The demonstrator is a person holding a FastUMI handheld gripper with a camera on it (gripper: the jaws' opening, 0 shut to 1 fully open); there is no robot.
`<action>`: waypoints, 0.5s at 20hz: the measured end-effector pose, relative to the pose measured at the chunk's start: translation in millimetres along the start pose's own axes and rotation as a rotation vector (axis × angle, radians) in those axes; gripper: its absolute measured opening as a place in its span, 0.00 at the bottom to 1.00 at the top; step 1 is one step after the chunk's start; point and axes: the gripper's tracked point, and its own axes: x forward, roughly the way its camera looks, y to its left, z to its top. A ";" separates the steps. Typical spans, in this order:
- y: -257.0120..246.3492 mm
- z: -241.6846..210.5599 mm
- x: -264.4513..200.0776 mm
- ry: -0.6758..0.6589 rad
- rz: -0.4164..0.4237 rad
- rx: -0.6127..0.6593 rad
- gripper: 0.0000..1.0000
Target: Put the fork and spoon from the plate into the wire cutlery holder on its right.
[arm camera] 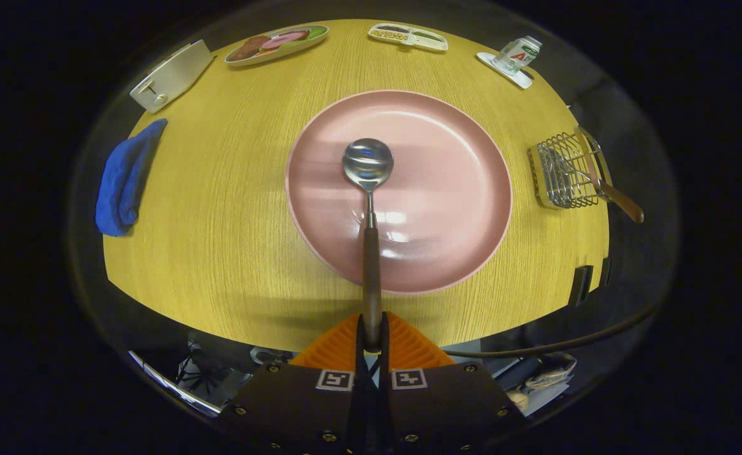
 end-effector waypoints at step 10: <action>-18.6 30.2 -58.2 -0.098 -0.080 -0.001 0.07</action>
